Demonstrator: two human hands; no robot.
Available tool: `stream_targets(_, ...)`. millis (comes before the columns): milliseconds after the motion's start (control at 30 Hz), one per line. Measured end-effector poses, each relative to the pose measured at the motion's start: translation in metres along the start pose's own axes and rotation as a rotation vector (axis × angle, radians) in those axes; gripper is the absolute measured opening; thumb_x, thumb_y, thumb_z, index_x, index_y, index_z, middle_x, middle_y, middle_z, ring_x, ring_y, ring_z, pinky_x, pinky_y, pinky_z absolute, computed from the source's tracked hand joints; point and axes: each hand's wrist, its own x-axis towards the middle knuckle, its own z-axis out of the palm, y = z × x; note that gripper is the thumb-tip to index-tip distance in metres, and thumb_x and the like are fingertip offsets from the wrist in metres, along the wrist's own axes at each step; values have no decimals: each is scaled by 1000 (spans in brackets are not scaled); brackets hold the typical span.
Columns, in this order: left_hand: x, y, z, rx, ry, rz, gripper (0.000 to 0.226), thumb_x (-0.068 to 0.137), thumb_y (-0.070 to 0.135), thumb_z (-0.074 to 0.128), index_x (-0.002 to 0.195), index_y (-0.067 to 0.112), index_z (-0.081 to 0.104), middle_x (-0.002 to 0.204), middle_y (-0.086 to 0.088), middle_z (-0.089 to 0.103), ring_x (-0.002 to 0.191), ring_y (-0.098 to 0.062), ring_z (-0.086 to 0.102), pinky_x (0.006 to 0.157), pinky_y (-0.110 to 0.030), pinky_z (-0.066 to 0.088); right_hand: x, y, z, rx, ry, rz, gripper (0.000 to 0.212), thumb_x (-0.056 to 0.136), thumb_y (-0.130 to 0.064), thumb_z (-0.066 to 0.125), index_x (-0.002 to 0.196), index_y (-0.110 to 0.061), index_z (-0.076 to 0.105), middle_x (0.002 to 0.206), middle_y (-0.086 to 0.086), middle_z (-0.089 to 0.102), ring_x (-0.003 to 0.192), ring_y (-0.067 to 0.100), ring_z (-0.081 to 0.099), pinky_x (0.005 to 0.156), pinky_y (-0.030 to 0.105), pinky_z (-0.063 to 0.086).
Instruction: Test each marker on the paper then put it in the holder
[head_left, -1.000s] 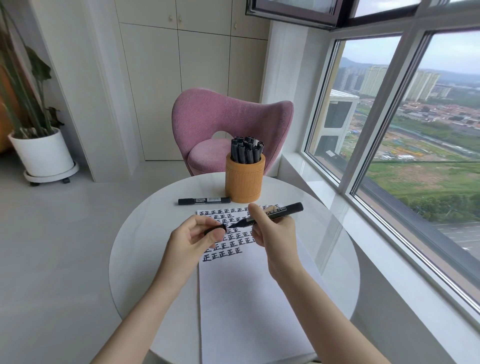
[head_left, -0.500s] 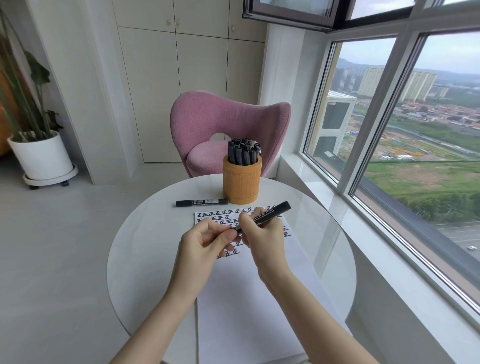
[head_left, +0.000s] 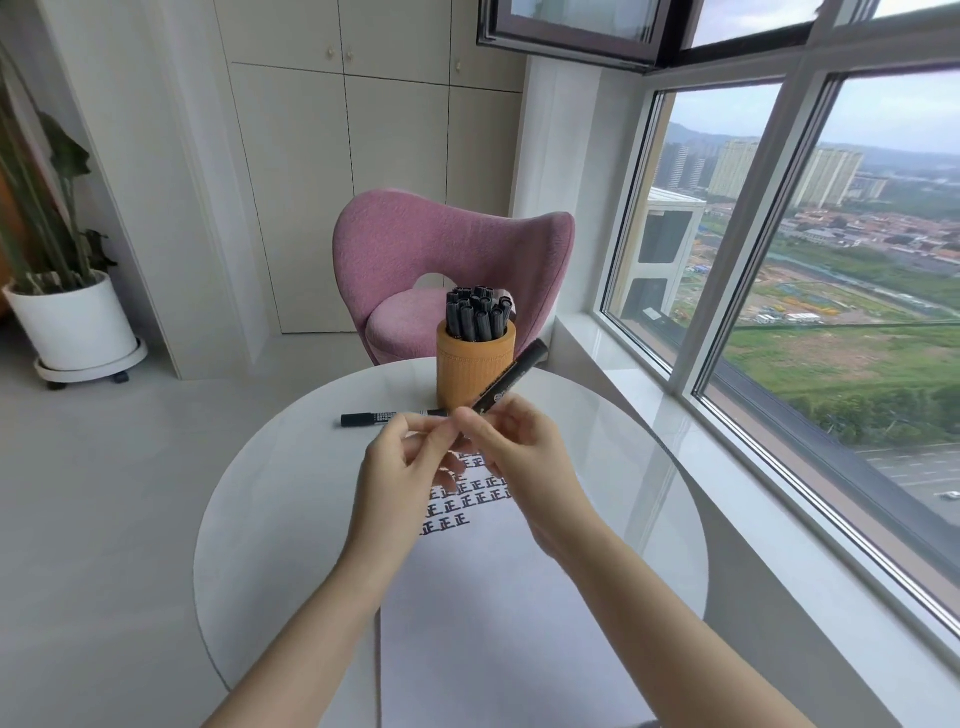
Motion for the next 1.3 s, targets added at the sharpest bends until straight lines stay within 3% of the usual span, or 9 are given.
stream_targets(100,12,3,7,94,-94,24,24,89,36,54,95,14,63,85,1,73,71,-5,68,62,-15,52,12,-3,-9,-80,64,-13,21,96,-19,56,77,-13,52,63,-12,58,55,-4,53,57,11,40)
stream_targets(200,31,5,13,211,-100,78,29,90,41,51,98,17,65,91,6,72,84,-8,68,75,-23,55,43,-9,-28,-108,109,16,18,99,-20,47,101,-2,51,88,14,69,78,23,68,74,34,57)
stream_targets(267,49,6,14,256,-37,126,18,92,29,54,97,16,65,94,6,70,89,-9,65,80,-23,53,65,-19,-44,-187,93,19,24,101,-19,43,112,2,47,77,15,62,64,29,64,63,39,59)
stream_targets(367,77,9,13,377,41,218,11,91,16,56,98,15,64,100,5,67,93,-9,60,75,-1,40,99,-30,-64,-473,70,-24,28,103,-22,39,113,-3,55,63,-1,45,50,13,44,44,31,49)
stream_targets(433,93,11,15,428,76,269,13,91,11,56,101,15,63,105,3,66,93,-9,57,69,3,36,121,-37,-74,-630,70,-55,30,102,-22,37,108,-7,62,62,-4,42,51,10,38,47,23,34)
stream_targets(700,141,6,28,541,68,252,32,89,13,57,121,14,51,129,-7,45,125,-22,42,102,-34,36,173,-67,-94,-661,-60,-117,10,93,-11,57,100,-5,53,61,0,51,48,11,40,36,11,28)
stream_targets(1000,151,-12,36,451,58,224,38,90,12,58,127,11,49,128,-6,56,108,-11,53,83,-13,35,204,-56,-77,-702,-28,-184,23,85,-25,70,74,-7,63,57,-3,56,43,0,47,44,12,36)
stream_targets(1133,153,-14,36,439,97,244,34,90,10,58,124,10,52,124,-8,59,107,-13,56,74,-5,34,218,-48,-54,-906,-45,-156,34,96,-39,49,82,-8,50,72,2,51,64,17,45,60,31,36)
stream_targets(1300,153,-16,37,435,116,243,34,92,12,56,126,12,52,123,-8,59,110,-15,56,70,1,33,221,-34,-40,-849,5,-146,28,100,-28,34,112,-4,45,92,9,60,91,33,59,82,44,46)
